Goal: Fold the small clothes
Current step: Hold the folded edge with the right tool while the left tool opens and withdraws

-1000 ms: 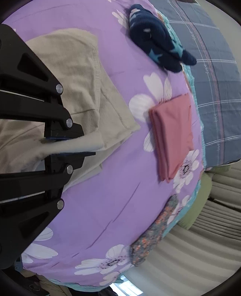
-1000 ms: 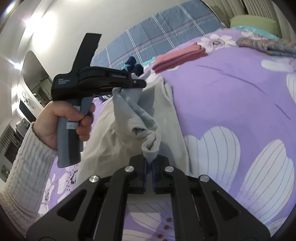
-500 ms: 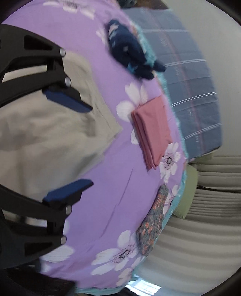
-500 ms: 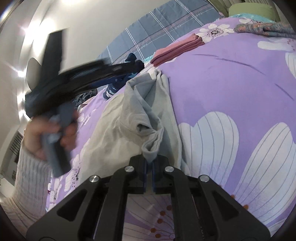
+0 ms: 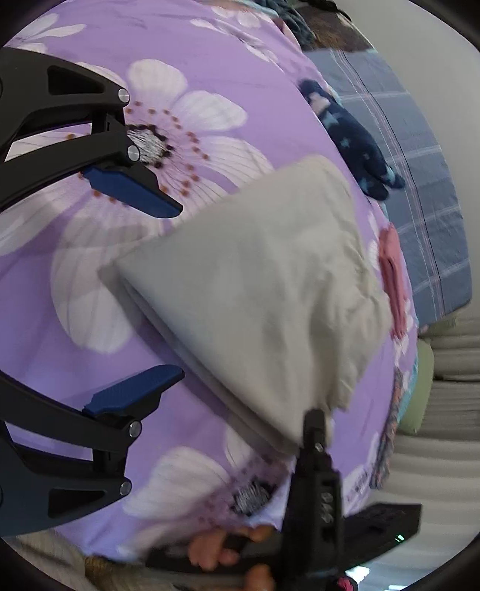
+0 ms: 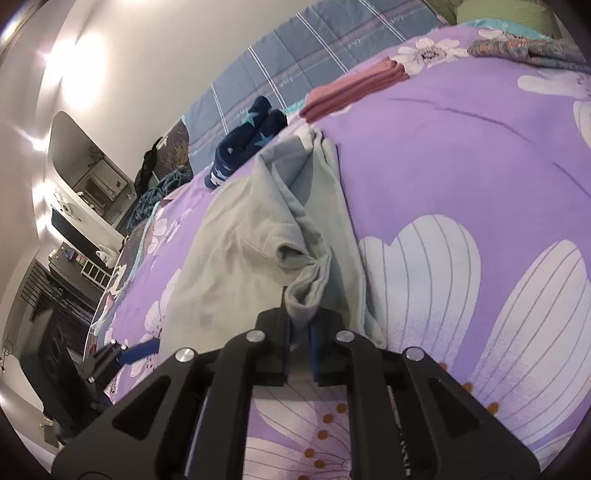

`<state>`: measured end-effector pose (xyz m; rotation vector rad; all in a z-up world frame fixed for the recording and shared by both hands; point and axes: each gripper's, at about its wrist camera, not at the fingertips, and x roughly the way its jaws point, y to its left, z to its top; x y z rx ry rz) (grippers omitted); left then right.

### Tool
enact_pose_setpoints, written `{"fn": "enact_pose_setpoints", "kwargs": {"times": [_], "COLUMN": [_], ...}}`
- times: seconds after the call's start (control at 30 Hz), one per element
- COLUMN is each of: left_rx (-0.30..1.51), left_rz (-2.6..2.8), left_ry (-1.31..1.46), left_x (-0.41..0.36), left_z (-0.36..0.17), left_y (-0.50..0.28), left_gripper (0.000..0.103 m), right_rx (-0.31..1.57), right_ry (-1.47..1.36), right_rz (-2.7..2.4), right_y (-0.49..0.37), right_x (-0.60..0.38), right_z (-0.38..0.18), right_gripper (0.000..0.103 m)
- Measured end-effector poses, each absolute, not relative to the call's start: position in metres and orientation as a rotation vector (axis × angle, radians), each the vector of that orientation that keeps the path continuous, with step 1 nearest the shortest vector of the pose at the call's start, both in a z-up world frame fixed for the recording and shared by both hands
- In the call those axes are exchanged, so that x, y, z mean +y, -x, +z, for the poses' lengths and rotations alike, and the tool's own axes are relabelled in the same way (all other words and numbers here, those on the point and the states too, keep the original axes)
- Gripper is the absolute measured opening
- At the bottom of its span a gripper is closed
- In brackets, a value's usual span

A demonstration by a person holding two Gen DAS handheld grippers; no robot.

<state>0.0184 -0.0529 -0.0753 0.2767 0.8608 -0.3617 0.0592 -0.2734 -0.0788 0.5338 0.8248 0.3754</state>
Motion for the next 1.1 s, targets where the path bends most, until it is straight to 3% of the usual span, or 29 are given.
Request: {"fn": "enact_pose_setpoints", "kwargs": {"times": [0.1, 0.17, 0.23, 0.3, 0.5, 0.83, 1.1], "left_rx": [0.847, 0.837, 0.832, 0.817, 0.798, 0.827, 0.856], "left_rz": [-0.310, -0.311, -0.313, -0.307, -0.277, -0.203, -0.189], "left_ry": [-0.282, -0.258, -0.254, -0.267, -0.227, -0.176, -0.127], "left_x": [-0.047, -0.046, -0.047, -0.049, -0.039, -0.017, -0.007], "left_z": [-0.078, -0.077, -0.077, -0.076, -0.072, -0.077, -0.083], "left_y": [-0.022, -0.023, -0.024, -0.025, -0.026, -0.026, -0.028], "left_gripper": [0.082, 0.082, 0.082, 0.082, 0.082, 0.082, 0.084], "right_rx": [0.851, 0.855, 0.853, 0.807, 0.682, 0.809, 0.702], "right_ry": [-0.532, -0.527, -0.515, -0.524, -0.468, -0.560, -0.574], "right_rz": [0.370, 0.359, 0.341, 0.353, 0.388, 0.359, 0.373], "right_y": [-0.065, -0.070, -0.074, -0.071, -0.057, -0.067, -0.051], "right_x": [-0.269, -0.267, -0.266, -0.267, -0.265, -0.281, -0.283], "right_z": [-0.082, -0.081, -0.076, -0.063, -0.024, -0.061, -0.044], "right_gripper": [0.024, 0.024, 0.009, 0.005, 0.005, 0.005, 0.004]}}
